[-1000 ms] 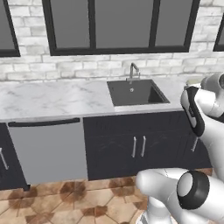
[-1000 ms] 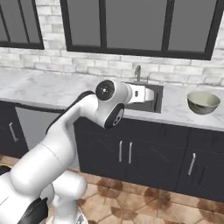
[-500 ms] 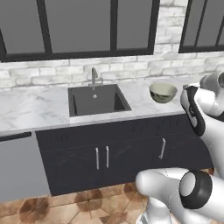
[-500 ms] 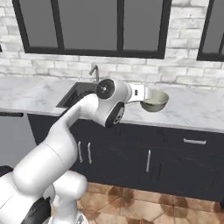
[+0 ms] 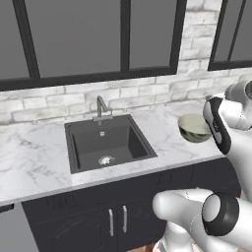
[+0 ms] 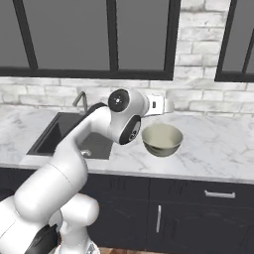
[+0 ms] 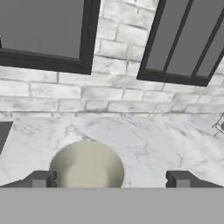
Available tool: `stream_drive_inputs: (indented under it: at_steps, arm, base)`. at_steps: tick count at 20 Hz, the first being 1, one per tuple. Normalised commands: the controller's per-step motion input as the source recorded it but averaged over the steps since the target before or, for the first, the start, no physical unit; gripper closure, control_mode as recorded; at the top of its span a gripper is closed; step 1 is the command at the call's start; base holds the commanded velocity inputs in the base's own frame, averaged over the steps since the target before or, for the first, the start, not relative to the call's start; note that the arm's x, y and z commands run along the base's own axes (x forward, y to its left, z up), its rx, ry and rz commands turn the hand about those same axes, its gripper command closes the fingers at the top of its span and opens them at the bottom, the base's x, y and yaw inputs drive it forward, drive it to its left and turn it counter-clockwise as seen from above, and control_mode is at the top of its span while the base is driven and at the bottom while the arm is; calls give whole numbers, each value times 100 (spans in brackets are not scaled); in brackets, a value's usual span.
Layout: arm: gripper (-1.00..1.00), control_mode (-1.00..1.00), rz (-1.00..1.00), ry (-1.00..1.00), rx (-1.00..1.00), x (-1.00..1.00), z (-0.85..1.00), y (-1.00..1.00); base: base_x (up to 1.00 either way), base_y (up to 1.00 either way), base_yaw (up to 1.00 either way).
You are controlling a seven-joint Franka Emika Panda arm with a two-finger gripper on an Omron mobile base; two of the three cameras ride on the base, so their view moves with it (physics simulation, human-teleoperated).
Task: Clear the mugs and bowl far away from the sink.
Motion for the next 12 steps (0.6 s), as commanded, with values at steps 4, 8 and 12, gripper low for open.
stream_drive_inputs:
  at_steps: [4, 8, 12]
  arm:
    - [-100, 100, 0, 0, 0, 0, 0, 0]
    - [-100, -100, 1, 10, 0, 3, 0, 0]
    - [-100, -100, 10, 44, 0, 16, 0, 2]
  base:
    - [57, 1, -1]
    - [21, 0, 0]
    - [0, 0, 0]
